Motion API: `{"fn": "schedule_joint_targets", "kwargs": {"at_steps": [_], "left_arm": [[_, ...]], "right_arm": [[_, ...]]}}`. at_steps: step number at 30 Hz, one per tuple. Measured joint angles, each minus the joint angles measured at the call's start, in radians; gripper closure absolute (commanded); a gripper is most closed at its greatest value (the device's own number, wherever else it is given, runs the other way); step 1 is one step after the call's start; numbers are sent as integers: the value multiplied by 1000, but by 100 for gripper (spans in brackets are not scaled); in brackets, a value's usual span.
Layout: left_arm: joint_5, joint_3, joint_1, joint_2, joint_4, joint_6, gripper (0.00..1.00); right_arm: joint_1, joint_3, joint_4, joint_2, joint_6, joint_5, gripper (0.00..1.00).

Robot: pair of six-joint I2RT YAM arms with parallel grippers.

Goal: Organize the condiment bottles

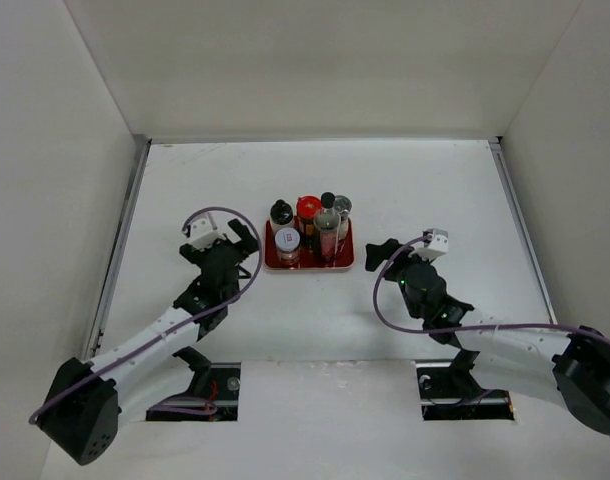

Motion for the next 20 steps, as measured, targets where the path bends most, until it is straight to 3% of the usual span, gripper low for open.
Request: {"fn": "schedule_joint_targets", "kwargs": {"at_steps": [5,9,14,20], "left_arm": [[87,-52,203,-66,-112,-131,0],[185,-31,328,-8,-199,-185,0],[262,28,352,72,-296,-210,0],[288,50,345,24,-321,-216,0]], "right_arm": [[-37,-2,-29,12,47,18,0],[-48,-1,-47,63,73,25,0],[-49,6,-72,114,81,25,0],[-51,13,-74,114,81,26,0]]}}
